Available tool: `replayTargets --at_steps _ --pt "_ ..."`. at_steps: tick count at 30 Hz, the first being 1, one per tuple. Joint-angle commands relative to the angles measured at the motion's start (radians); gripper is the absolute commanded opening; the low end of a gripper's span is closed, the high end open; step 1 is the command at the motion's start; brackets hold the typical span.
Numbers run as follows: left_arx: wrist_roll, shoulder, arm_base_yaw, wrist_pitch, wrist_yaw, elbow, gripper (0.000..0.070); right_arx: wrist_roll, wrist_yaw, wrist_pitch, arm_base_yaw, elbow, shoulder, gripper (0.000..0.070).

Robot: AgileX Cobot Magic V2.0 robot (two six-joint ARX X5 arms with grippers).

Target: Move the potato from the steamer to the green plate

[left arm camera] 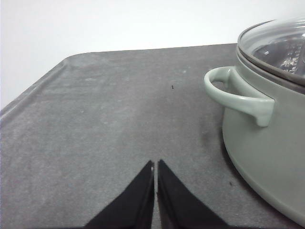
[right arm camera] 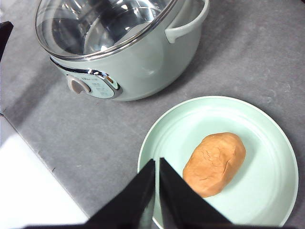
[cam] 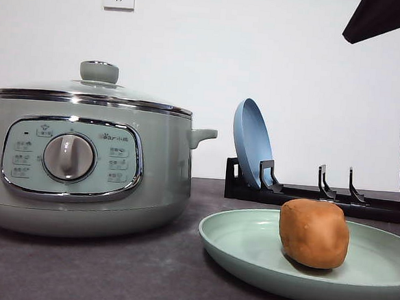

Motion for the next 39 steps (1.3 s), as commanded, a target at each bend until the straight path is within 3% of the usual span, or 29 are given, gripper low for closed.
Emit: replayTargets --at_steps 1,7,13,18,27,39 --pt "-0.002 -0.002 0.000 -0.004 -0.003 -0.020 0.0003 -0.020 0.014 0.004 -0.016 0.016 -0.024 0.0000" --pt "-0.002 -0.002 0.000 -0.004 -0.003 -0.020 0.0003 -0.125 0.031 0.067 -0.168 0.000 -0.172 0.0000" --pt "-0.002 -0.002 0.000 -0.005 -0.003 -0.020 0.0003 -0.144 0.107 0.323 -0.370 -0.159 -0.366 0.0000" --pt "-0.002 -0.002 0.000 -0.005 -0.003 -0.020 0.0003 -0.143 0.140 0.538 -0.471 -0.385 -0.523 0.0000" --pt "-0.002 -0.002 0.000 -0.005 -0.003 -0.020 0.0003 -0.137 0.240 0.747 -0.500 -0.729 -0.762 0.0000" --pt "-0.002 -0.002 0.000 -0.005 -0.003 -0.020 0.0003 -0.118 0.241 0.749 -0.500 -0.870 -0.848 0.0000"
